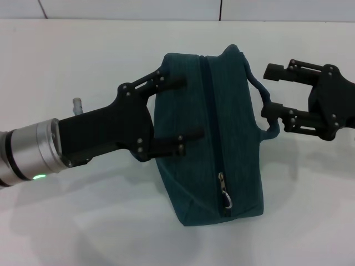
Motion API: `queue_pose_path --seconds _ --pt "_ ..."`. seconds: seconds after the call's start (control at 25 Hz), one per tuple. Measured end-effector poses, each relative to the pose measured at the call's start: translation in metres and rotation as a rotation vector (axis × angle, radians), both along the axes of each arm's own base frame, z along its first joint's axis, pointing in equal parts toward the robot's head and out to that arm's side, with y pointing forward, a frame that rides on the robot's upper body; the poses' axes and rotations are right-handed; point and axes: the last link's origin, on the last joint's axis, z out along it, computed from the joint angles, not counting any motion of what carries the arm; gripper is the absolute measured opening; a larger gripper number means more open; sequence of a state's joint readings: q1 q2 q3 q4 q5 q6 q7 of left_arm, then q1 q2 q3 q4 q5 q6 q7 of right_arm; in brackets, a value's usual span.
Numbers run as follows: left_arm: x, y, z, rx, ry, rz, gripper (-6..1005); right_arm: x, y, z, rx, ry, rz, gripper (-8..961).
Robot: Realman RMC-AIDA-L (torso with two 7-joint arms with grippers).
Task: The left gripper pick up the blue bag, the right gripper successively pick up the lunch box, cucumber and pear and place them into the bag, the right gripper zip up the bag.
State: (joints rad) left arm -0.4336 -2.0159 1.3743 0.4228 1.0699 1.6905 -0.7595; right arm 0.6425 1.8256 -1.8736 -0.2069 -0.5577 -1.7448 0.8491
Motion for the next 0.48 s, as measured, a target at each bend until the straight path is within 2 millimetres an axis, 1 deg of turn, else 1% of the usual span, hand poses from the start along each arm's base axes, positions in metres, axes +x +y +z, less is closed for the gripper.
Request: queue_pose_path --seconds 0.48 --pt "0.002 0.0 -0.002 -0.023 -0.006 0.005 870 0.004 -0.003 -0.011 0.004 -0.003 -0.045 674"
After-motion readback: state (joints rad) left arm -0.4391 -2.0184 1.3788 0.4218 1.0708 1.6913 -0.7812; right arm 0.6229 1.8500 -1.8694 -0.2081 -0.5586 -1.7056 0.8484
